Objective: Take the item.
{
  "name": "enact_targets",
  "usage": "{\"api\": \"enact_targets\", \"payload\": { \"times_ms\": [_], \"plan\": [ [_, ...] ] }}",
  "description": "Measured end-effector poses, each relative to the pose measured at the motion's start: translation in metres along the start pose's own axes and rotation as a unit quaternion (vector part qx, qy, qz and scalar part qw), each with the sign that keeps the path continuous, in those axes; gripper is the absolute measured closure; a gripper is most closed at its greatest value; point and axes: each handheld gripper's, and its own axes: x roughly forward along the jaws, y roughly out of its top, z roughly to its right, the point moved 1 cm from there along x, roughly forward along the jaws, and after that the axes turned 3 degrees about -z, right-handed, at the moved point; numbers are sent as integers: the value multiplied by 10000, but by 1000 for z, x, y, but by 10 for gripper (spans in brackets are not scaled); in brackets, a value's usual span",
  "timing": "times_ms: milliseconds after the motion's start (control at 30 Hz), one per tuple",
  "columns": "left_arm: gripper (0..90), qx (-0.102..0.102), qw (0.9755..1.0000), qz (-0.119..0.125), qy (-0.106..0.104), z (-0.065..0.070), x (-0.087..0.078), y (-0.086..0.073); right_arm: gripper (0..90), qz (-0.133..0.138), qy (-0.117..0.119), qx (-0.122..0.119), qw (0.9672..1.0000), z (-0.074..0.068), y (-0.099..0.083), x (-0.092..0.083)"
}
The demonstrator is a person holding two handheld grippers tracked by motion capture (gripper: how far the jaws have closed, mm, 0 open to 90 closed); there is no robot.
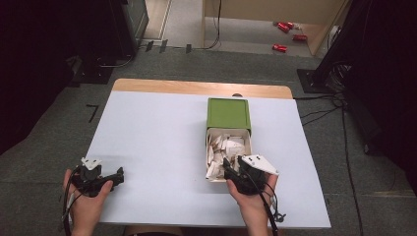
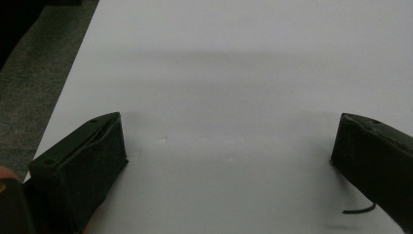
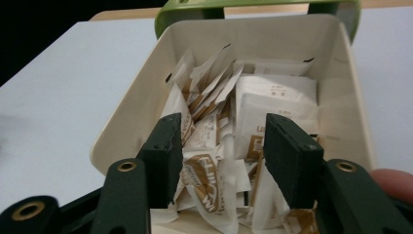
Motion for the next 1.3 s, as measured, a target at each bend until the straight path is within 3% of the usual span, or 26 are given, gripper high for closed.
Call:
{"api": "enact_targets", "payload": {
  "times_ms": [233,767,1000,1300],
  "plan": [
    [0,-7,10000,6,-2,0,0,0,548,-136,110,-35,9998,-3,-9,9],
    [0,-8,10000,4,-1,0,0,0,588,-393,-4,111,9992,3,-32,25],
    [0,-5,10000,0,1,0,0,0,701,-347,47,144,9993,8,-36,25],
    [0,-7,10000,3,-2,0,0,0,729,-252,80,179,9995,8,-33,21]
  ]
}}
